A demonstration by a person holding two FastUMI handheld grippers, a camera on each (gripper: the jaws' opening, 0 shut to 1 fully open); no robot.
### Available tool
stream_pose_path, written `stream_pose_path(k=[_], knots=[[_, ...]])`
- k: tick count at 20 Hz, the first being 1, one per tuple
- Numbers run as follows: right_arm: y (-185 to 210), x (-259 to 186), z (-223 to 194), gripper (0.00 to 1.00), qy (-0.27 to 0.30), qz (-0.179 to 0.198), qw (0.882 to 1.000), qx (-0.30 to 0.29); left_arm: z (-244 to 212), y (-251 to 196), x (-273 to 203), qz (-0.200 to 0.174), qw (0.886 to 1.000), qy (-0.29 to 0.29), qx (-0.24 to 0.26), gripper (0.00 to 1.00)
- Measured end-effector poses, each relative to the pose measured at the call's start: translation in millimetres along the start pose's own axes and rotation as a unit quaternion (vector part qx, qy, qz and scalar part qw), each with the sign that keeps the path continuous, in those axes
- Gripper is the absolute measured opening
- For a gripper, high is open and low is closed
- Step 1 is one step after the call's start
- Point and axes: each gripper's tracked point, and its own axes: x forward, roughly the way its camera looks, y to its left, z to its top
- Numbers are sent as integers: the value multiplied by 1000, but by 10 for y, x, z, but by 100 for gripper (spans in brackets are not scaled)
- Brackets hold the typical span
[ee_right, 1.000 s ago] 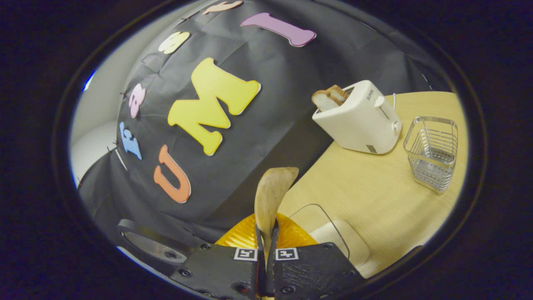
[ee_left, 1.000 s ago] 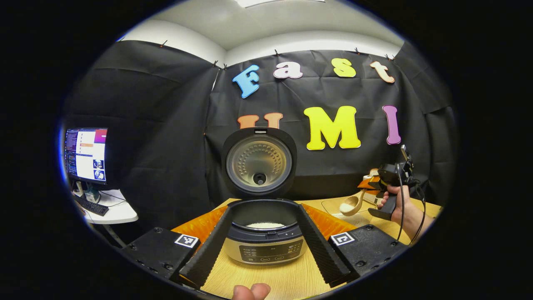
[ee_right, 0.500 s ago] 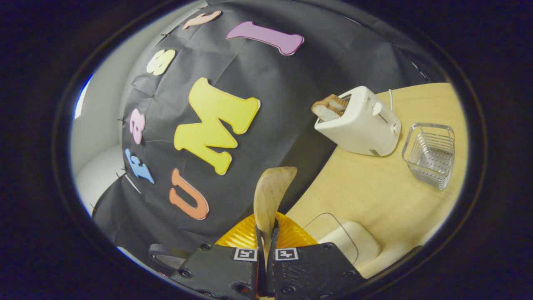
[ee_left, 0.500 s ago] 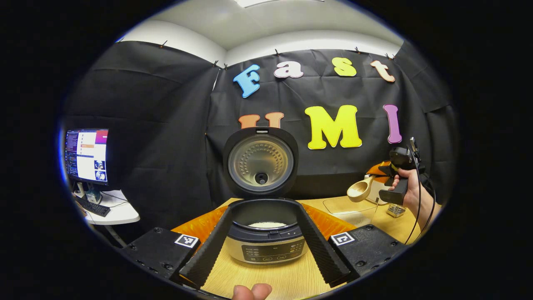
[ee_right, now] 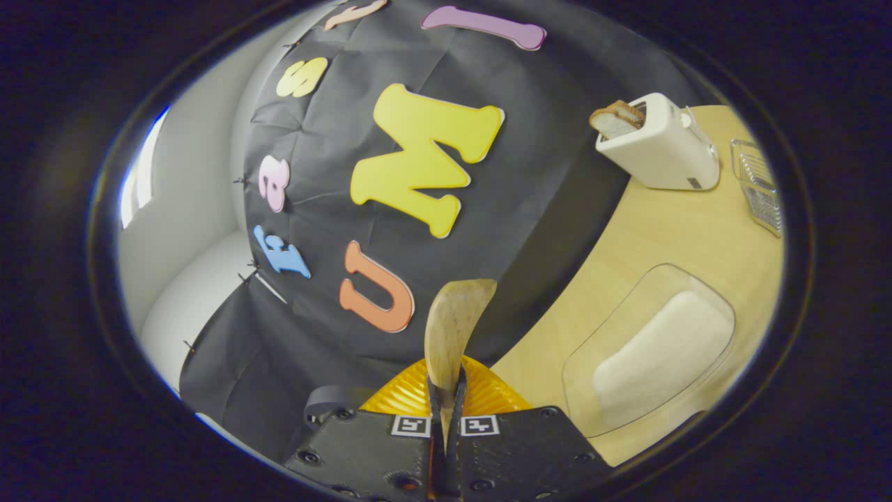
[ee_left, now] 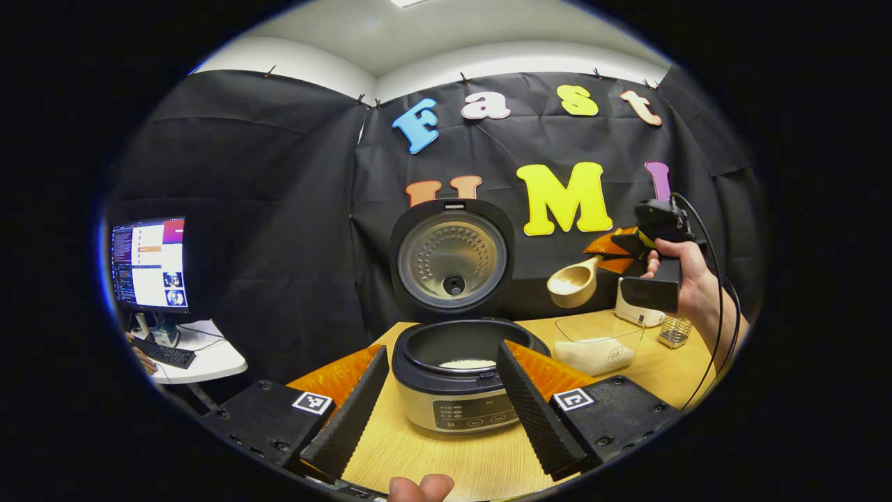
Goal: Close the left gripper, press the button to open the rice cooker; take a wooden spoon from the chopstick holder with the right hand, scoop a spoonful of rice and pour it into the rice cooker, then put the wooden spoon back into the chopstick holder.
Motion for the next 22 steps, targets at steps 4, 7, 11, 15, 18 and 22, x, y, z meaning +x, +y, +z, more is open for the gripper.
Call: stream_pose_path(k=[4, 7, 11, 15, 18, 22], knots=[[321, 153, -356, 1, 14, 14, 998, -52, -58, 90, 12, 0, 1000, 6, -8, 99], [461, 252, -573, 1, 19, 14, 994, -108, -47, 167, -2, 3, 1000, 4, -12, 99], [655, 358, -797, 1, 22, 21, 984, -173, -53, 289, -25, 13, 1000, 6, -20, 99], [728, 419, -1036, 1, 23, 24, 972, -231, -59, 349, -30, 17, 1000, 5, -24, 99], [787, 461, -1135, 1, 22, 31, 960, -277, -64, 340, -27, 16, 1000, 6, -24, 99], [909, 436, -1234, 1, 10, 41, 936, -350, -48, 268, -26, 4, 1000, 3, -31, 99]])
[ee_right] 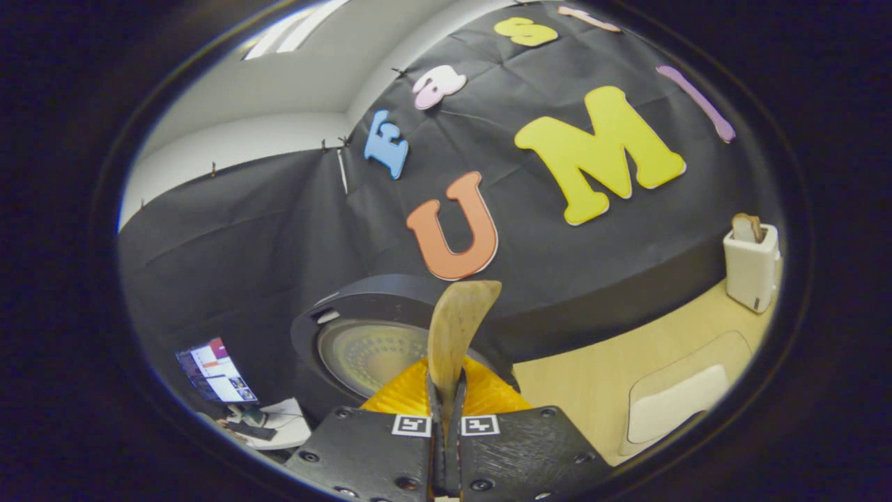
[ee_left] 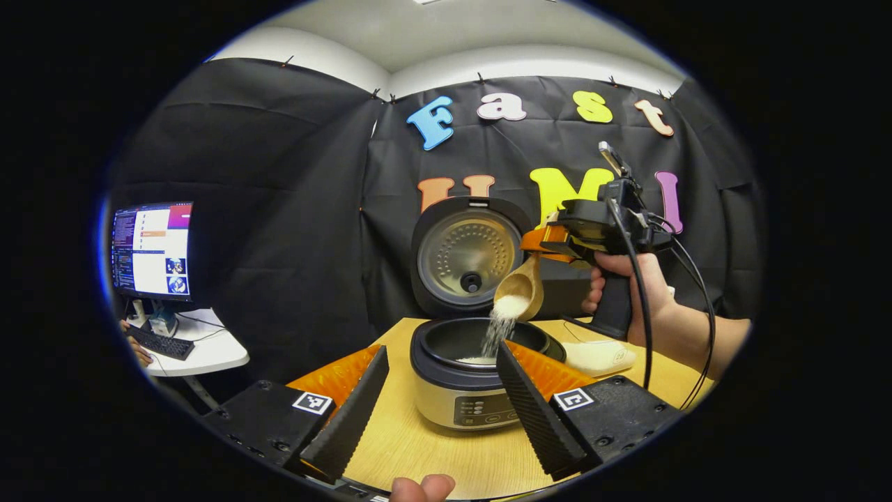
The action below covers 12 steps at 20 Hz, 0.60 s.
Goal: Close the left gripper, press the button to open the rice cooker; take a wooden spoon from the chopstick holder with the right hand, scoop a spoonful of rice and pour it into the rice cooker, then put the wooden spoon back into the chopstick holder.
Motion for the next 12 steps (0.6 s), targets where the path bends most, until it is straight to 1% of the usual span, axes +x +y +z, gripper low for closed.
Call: stream_pose_path(k=[6, 9, 12], knots=[[105, -21, 36, 1, -10, 2, 998, -55, 28, -12, -2, -6, 1000, -7, -2, 99], [114, -64, 131, 1, -33, -9, 993, -114, 11, 13, 14, -8, 1000, -5, -12, 99], [204, -74, 159, 1, -42, 1, 988, -151, 20, 29, 6, -7, 1000, -4, -17, 99]])
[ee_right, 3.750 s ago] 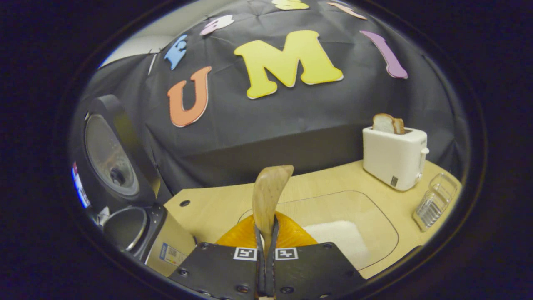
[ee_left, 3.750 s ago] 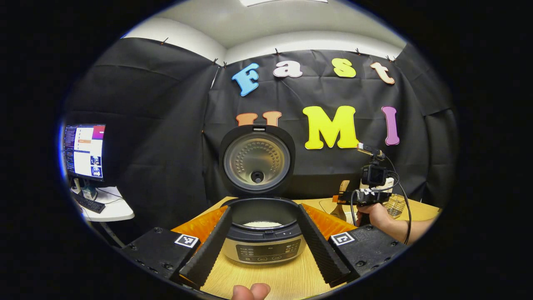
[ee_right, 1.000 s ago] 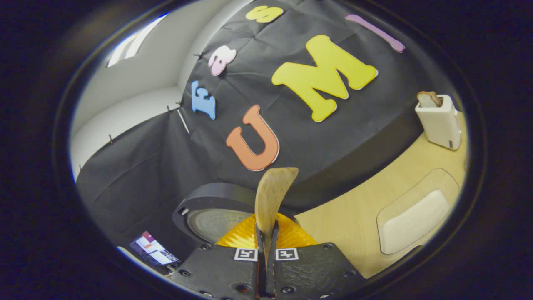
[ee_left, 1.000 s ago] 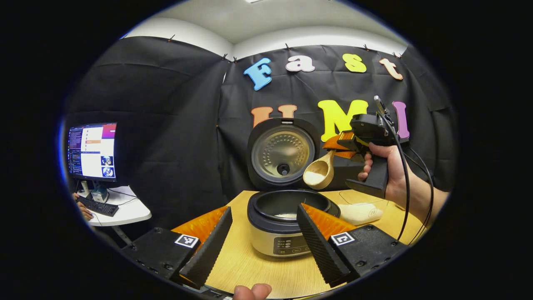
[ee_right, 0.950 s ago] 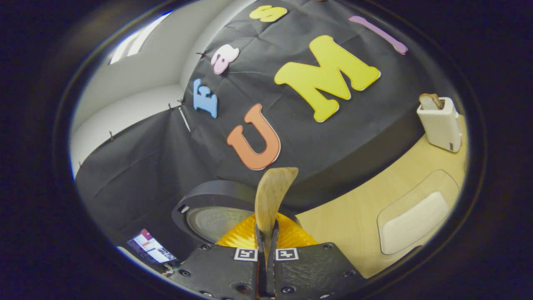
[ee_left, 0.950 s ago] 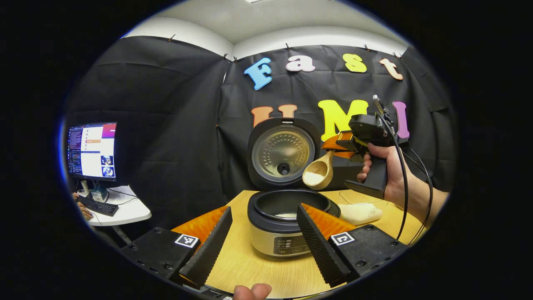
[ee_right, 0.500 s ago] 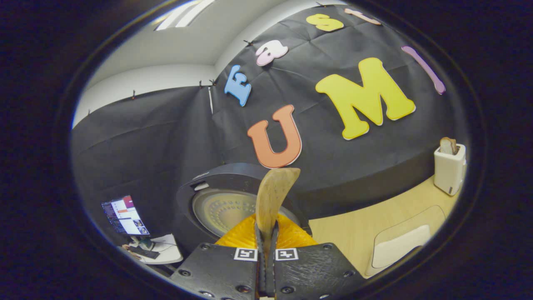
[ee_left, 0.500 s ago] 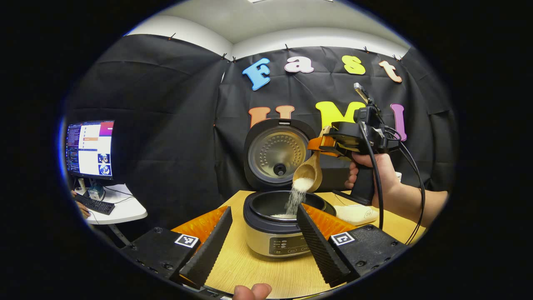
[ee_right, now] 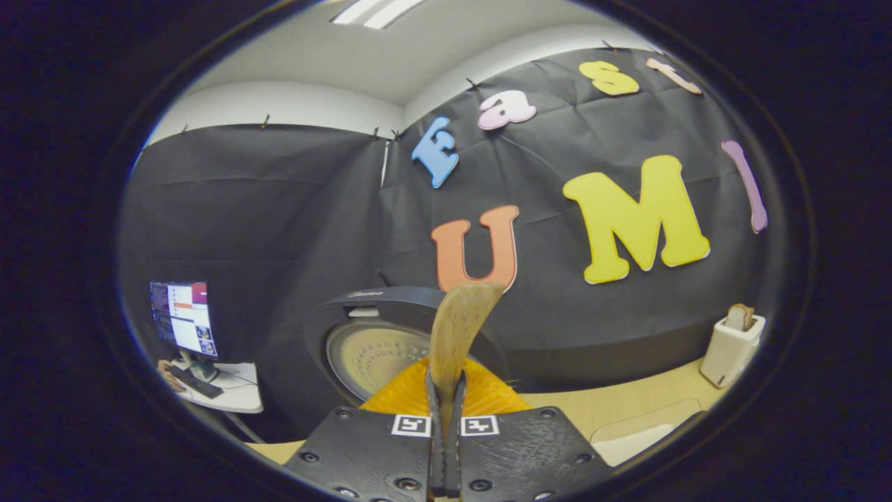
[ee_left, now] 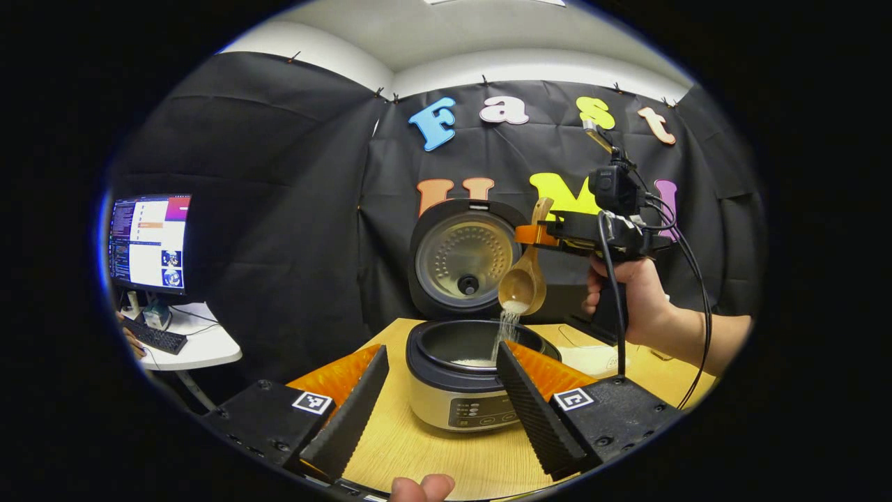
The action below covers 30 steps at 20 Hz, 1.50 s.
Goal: Close the left gripper, press the button to open the rice cooker; take a wooden spoon from the chopstick holder with the right hand, scoop a spoonful of rice and pour it into the rice cooker, then put the wooden spoon back into the chopstick holder.
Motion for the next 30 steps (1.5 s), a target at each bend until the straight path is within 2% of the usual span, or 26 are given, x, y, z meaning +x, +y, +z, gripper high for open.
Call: stream_pose_path(k=[3, 7, 11, 15, 20, 22, 28, 30], knots=[[131, -50, 70, 0, -16, 9, 998, -54, 13, -6, -11, -3, 1000, -3, -1, 99], [362, -135, 83, 1, -33, 31, 990, -132, 47, -13, -20, -10, 1000, -9, -5, 99], [456, -168, 126, 1, -46, 41, 984, -169, 75, -3, -44, -10, 1000, -13, -5, 99], [470, -165, 100, 1, -45, 49, 983, -173, 100, -2, -64, -10, 1000, -18, -7, 99], [422, -150, 127, 2, -41, 61, 988, -137, 116, -32, -71, -12, 1000, -20, -9, 99], [364, -170, 141, 0, -38, 62, 991, -110, 125, -50, -69, -13, 1000, -21, -11, 99], [30, -250, 187, 1, -16, 60, 998, 15, 160, -199, -61, -24, 999, -26, -3, 99], [-203, -317, 212, 1, -11, 45, 998, 48, 169, -290, -68, -30, 999, -27, 1, 99]])
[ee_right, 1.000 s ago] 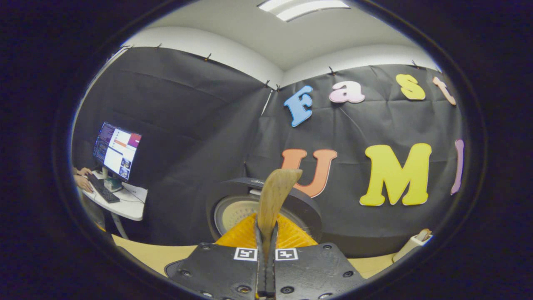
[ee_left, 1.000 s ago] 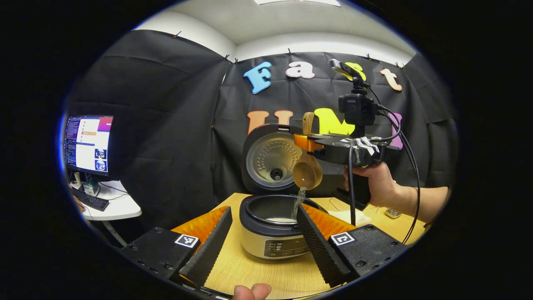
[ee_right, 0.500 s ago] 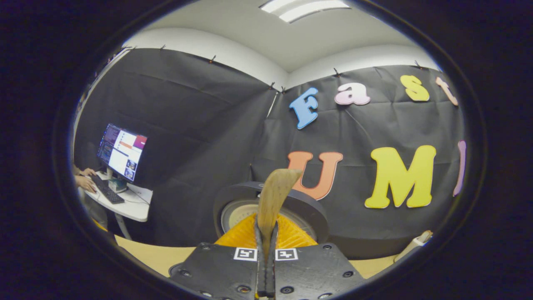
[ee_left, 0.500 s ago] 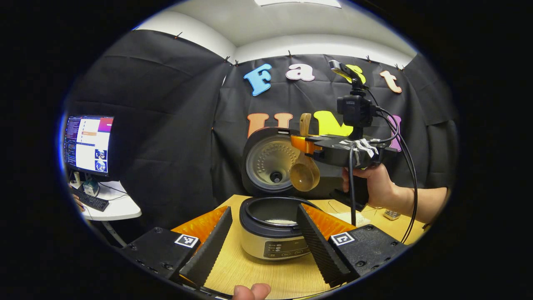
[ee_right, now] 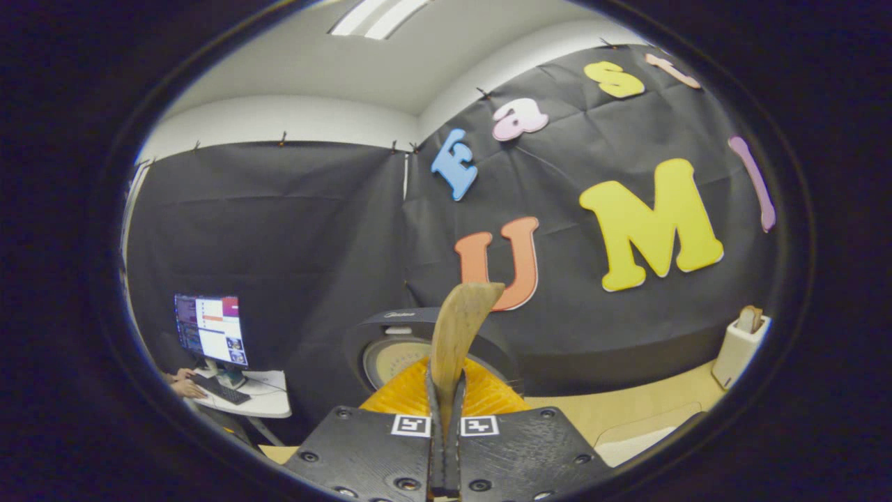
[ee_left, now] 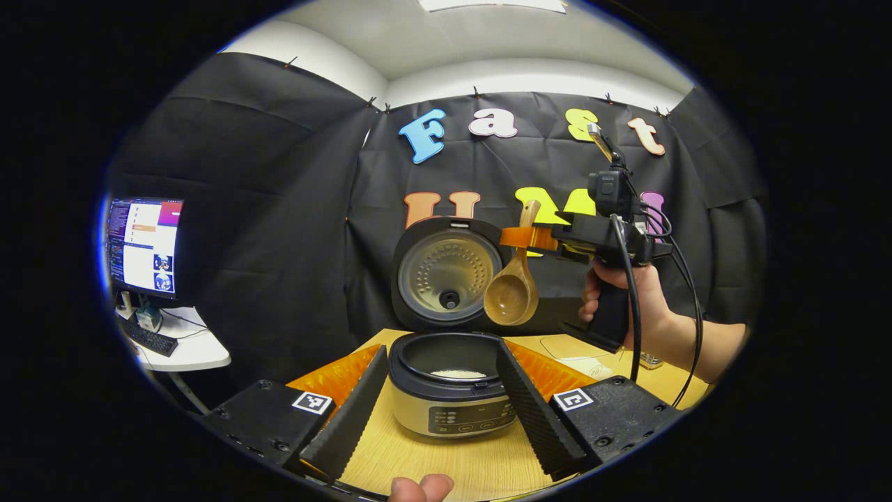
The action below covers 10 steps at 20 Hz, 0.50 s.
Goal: Close the left gripper, press the button to open the rice cooker; take a wooden spoon from the chopstick holder with the right hand, scoop a spoonful of rice and pour it into the rice cooker, then put the wooden spoon back into the chopstick holder.
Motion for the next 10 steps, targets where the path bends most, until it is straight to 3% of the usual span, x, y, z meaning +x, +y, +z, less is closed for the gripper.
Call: stream_pose_path(k=[5, 10], knots=[[-815, -528, 185, 1, -12, -56, 997, 47, -35, -239, 81, -20, 1000, 3, 5, 99], [-1814, -1125, 478, 1, -40, -143, 987, 61, -156, -556, 180, -45, 999, 19, 11, 99]])
